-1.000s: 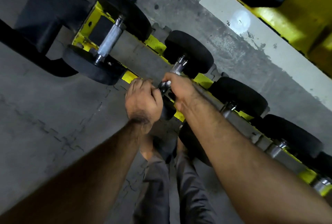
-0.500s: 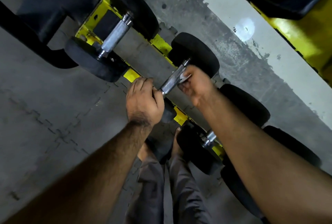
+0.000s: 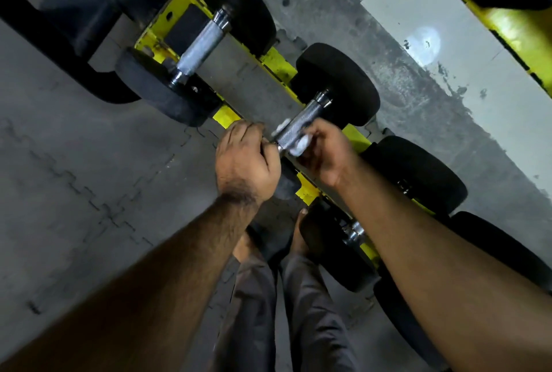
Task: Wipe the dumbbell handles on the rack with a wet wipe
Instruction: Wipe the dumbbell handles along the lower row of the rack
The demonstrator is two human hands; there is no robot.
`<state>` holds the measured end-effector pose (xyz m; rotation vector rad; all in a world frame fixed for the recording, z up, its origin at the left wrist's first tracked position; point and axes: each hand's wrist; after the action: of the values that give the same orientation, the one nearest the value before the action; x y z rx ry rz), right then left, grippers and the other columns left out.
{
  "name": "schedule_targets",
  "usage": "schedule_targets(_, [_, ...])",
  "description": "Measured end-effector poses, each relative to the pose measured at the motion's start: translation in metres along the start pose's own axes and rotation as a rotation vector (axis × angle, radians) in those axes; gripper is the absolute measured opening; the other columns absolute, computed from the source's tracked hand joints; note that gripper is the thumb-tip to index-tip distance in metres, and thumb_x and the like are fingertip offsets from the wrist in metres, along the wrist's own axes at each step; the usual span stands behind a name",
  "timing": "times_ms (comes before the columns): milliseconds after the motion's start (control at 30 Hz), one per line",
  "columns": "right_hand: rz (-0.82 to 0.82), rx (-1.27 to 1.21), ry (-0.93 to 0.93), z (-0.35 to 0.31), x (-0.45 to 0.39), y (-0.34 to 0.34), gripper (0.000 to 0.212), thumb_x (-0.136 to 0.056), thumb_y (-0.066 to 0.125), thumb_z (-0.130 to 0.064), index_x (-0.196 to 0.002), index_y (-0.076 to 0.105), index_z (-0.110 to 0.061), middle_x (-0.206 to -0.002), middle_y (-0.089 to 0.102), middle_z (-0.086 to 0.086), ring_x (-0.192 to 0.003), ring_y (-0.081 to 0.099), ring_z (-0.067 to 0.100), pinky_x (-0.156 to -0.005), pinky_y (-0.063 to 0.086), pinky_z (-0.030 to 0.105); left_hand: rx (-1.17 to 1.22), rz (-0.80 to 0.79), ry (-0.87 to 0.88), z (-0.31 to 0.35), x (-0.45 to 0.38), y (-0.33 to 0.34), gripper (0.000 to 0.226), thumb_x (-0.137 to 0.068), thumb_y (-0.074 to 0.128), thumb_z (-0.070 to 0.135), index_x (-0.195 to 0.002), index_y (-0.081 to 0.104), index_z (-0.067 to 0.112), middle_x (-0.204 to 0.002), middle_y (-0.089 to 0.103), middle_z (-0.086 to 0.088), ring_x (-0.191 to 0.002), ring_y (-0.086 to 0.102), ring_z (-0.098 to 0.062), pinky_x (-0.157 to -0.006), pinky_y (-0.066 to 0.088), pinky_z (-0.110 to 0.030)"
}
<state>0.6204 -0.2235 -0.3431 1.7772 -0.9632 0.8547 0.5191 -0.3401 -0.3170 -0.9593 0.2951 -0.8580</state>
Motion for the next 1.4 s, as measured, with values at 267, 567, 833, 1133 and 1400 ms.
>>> schedule_targets(267, [-0.089, -0.072, 0.049, -0.008, -0.019, 0.01, 0.013, -0.092, 0.052, -0.019, -0.084, 0.061, -0.013, -0.084, 0.066, 0.008, -0.064, 0.066, 0.015, -0.06, 0.052, 0.021, 0.014, 0.039, 0.031, -0.001, 0.001, 0.0, 0.037, -0.085, 0.042, 0.02, -0.102, 0.068, 0.0, -0.1, 0.065, -0.015, -0.104, 0.059, -0.035, -0.095, 0.047, -0.046])
schedule_targets(567, [-0.004, -0.228, -0.034, -0.012, -0.024, 0.016, 0.021, -0.097, 0.057, -0.02, -0.076, 0.057, -0.015, -0.067, 0.065, 0.004, -0.06, 0.063, 0.012, -0.063, 0.051, 0.025, -0.011, 0.02, 0.024, 0.002, 0.002, -0.002, 0.04, -0.085, 0.041, 0.022, -0.105, 0.068, 0.0, -0.102, 0.066, -0.017, -0.107, 0.059, -0.037, -0.097, 0.046, -0.05])
schedule_targets(833, [0.06, -0.305, -0.136, -0.018, -0.025, 0.018, 0.022, -0.099, 0.055, -0.019, -0.077, 0.054, -0.018, -0.062, 0.062, -0.005, -0.058, 0.06, 0.005, -0.063, 0.046, 0.02, -0.01, 0.035, 0.025, 0.002, 0.002, -0.001, 0.035, -0.084, 0.043, 0.019, -0.1, 0.067, 0.001, -0.099, 0.066, -0.014, -0.103, 0.059, -0.034, -0.097, 0.046, -0.047])
schedule_targets(1133, [0.067, -0.406, -0.181, -0.025, -0.027, 0.02, 0.028, -0.102, 0.045, -0.017, -0.076, 0.051, -0.018, -0.059, 0.062, -0.006, -0.059, 0.061, 0.004, -0.069, 0.044, 0.023, -0.013, 0.067, 0.035, 0.001, 0.003, 0.001, 0.032, -0.084, 0.045, 0.018, -0.096, 0.068, 0.0, -0.096, 0.066, -0.015, -0.102, 0.059, -0.035, -0.096, 0.047, -0.047])
schedule_targets(1400, [0.006, -0.202, -0.053, -0.009, -0.013, 0.016, 0.016, -0.096, 0.053, -0.022, -0.083, 0.062, -0.017, -0.077, 0.067, 0.004, -0.066, 0.065, 0.015, -0.063, 0.051, 0.025, 0.016, 0.076, 0.034, 0.001, 0.003, -0.001, 0.033, -0.082, 0.044, 0.02, -0.096, 0.068, 0.002, -0.095, 0.065, -0.013, -0.104, 0.059, -0.034, -0.098, 0.047, -0.046])
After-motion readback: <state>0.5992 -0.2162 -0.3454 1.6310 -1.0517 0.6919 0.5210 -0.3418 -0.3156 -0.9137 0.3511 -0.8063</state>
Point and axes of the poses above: each hand's wrist, its own x-axis away from the middle knuckle, its own y-axis out of the palm, z = x × y
